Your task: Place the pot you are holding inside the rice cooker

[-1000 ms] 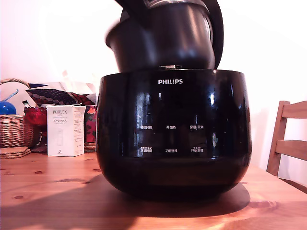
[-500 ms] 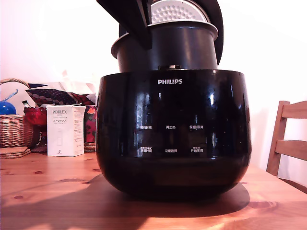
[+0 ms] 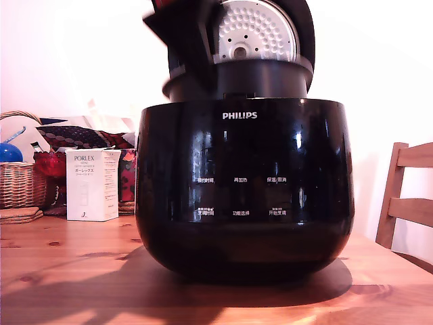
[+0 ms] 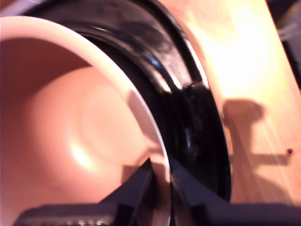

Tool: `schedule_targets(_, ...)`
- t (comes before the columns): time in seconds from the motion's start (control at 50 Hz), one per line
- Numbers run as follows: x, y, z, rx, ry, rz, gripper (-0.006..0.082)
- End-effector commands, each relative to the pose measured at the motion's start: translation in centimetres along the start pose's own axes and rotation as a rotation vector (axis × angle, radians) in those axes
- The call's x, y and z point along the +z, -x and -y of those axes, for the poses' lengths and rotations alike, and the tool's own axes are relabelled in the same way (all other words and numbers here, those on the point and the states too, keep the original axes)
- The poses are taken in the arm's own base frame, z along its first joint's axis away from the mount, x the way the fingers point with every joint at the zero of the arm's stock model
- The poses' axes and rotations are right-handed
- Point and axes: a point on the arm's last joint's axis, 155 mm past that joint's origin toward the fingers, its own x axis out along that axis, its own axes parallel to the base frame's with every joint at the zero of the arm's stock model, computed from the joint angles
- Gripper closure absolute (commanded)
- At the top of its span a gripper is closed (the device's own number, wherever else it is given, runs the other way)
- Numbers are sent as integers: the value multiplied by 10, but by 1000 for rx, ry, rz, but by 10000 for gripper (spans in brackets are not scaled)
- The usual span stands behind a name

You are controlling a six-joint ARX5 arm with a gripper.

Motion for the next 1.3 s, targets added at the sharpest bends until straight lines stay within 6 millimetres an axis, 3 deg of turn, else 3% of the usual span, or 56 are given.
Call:
schedule_targets(0.0, 0, 3, -3, 12, -3, -1, 791)
schedule_targets(0.56, 1, -5, -2, -4, -3, -5, 790)
schedule_targets(0.76, 2, -5, -2, -5, 12, -3, 638)
schedule_targets(0.92, 2, -5, -2, -4, 12, -3, 626)
schedule_targets(1.06, 1, -5, -2, -2, 19, -7, 544)
schedule_targets(1.28, -4, -3, -3, 6, 38, -32, 543)
